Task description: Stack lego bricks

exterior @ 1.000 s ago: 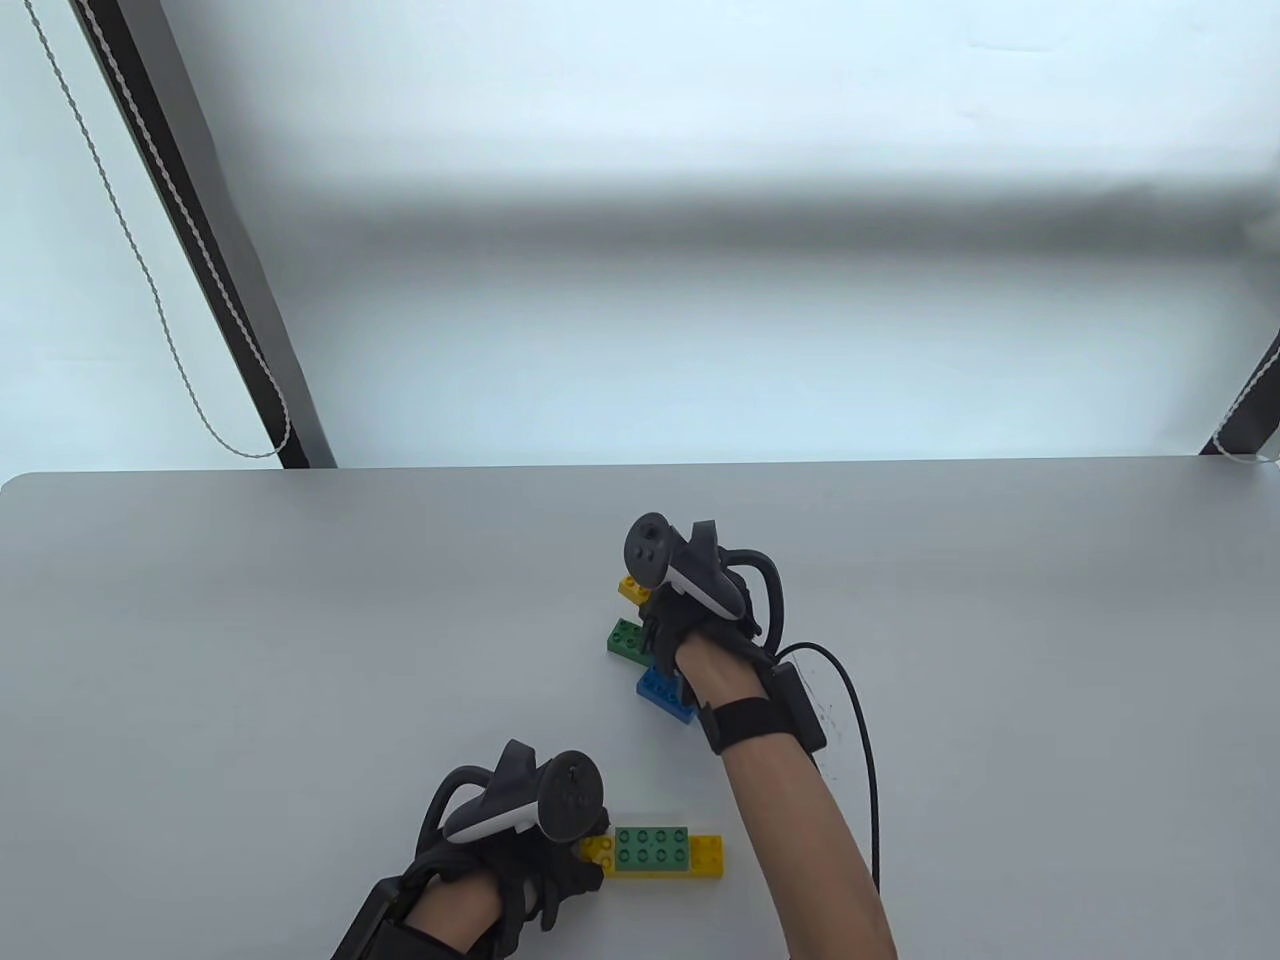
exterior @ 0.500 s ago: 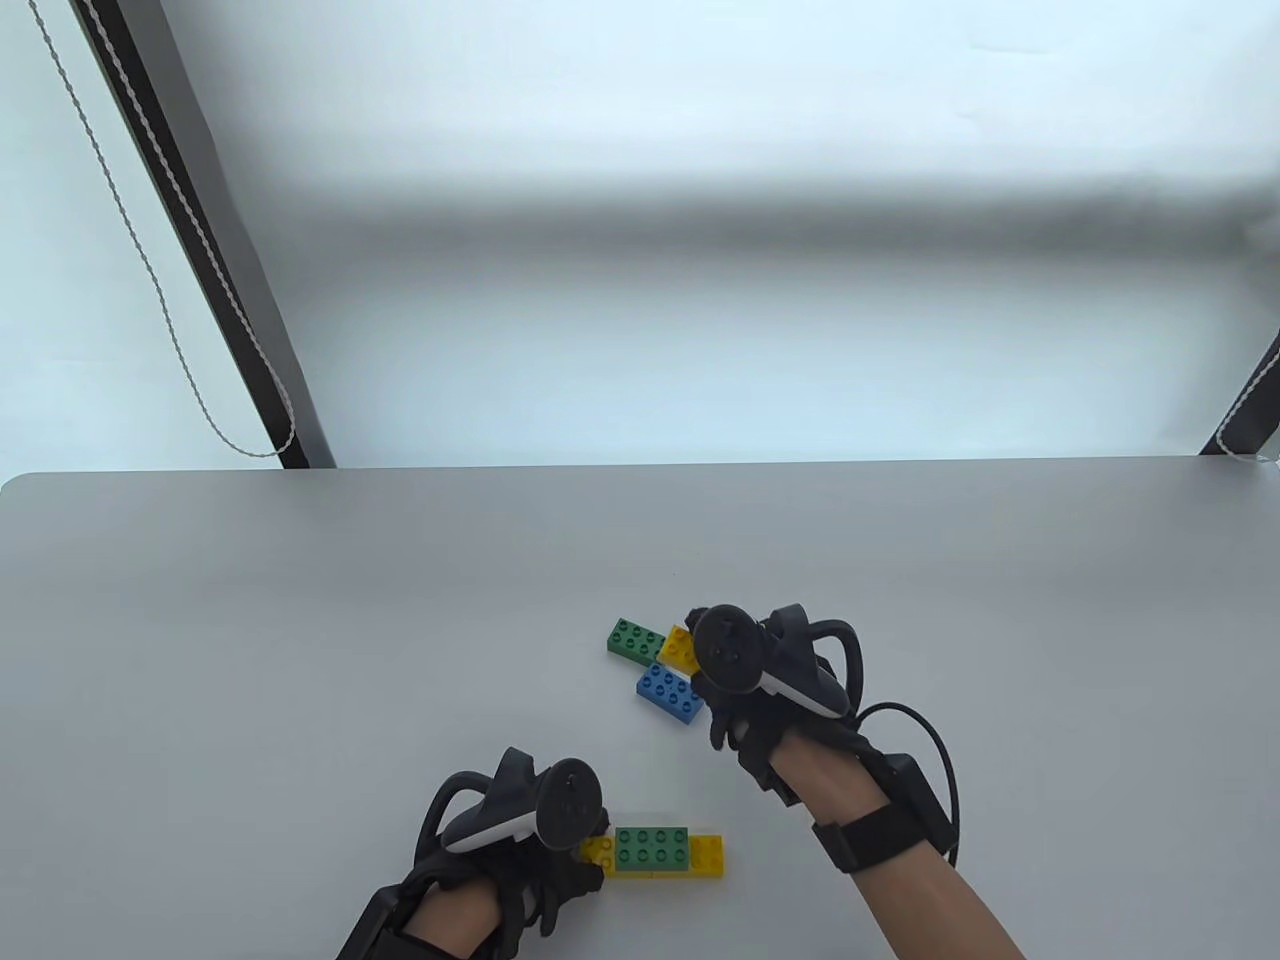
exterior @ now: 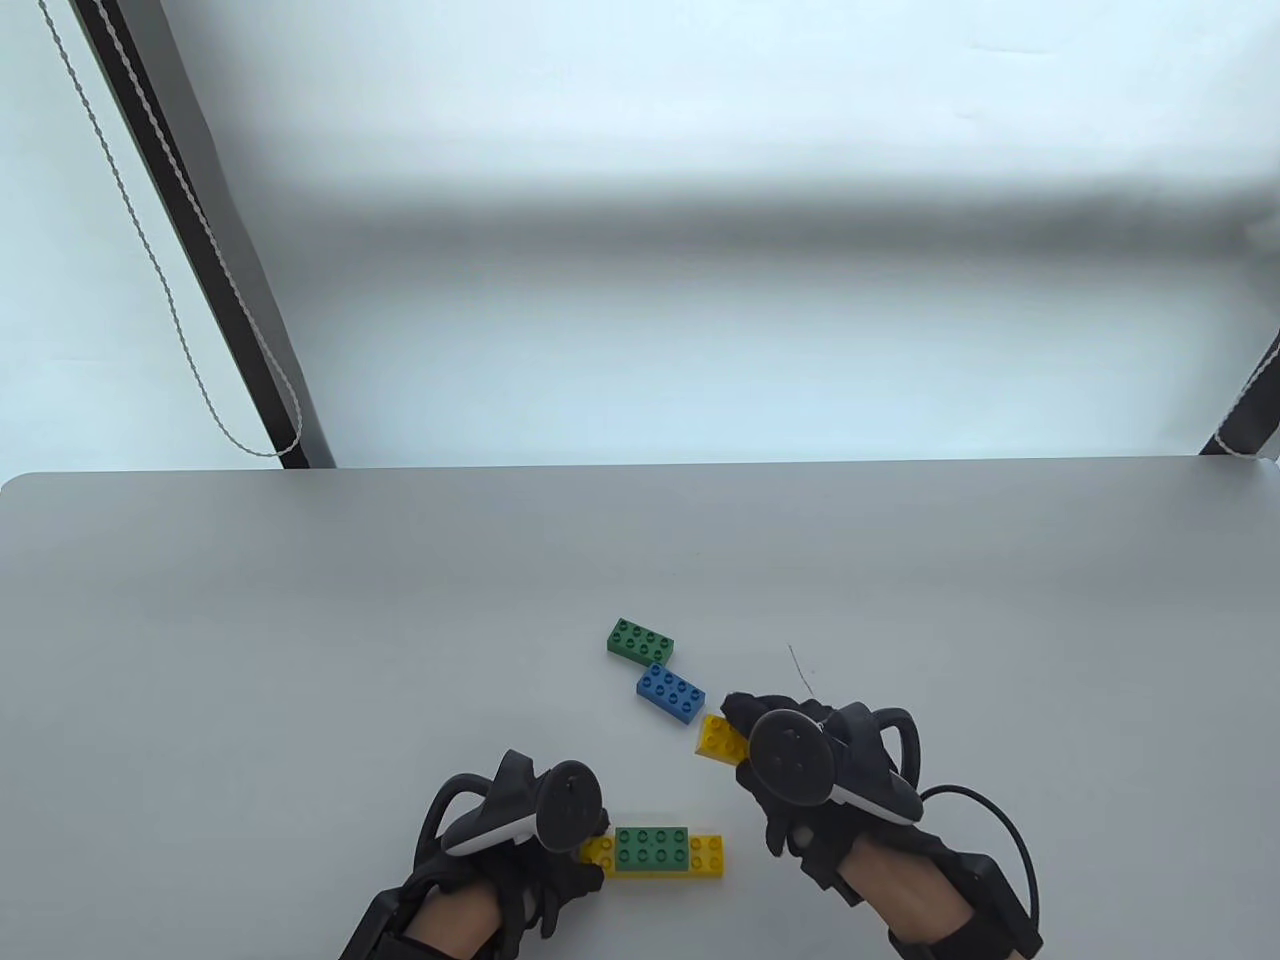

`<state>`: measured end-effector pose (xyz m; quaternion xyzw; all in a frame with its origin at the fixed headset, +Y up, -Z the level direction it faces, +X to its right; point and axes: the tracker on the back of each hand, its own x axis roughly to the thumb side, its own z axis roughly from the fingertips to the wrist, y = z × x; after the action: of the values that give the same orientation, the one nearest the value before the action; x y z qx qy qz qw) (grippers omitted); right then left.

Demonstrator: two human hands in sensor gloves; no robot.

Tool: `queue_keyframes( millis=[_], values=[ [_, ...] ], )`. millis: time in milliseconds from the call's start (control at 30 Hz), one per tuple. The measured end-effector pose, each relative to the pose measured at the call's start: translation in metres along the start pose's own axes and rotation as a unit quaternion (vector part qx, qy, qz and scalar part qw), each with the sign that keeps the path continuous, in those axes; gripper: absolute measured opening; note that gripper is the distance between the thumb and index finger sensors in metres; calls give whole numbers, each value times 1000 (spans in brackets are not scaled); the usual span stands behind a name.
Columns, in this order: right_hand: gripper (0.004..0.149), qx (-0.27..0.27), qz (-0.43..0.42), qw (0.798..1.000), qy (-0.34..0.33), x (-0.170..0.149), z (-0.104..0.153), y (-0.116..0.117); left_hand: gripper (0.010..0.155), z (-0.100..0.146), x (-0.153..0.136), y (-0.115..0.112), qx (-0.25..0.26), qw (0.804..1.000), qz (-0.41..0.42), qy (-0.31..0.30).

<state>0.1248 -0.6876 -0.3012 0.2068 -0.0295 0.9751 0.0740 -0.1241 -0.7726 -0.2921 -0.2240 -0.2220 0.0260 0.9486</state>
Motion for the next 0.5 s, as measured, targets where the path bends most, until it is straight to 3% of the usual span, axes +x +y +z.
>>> queue_keyframes(
  millis=[500],
  values=[
    [65,39,-7,999,-15,-13,32,31,64,1,0,-1,2,1000,6,3]
  ],
)
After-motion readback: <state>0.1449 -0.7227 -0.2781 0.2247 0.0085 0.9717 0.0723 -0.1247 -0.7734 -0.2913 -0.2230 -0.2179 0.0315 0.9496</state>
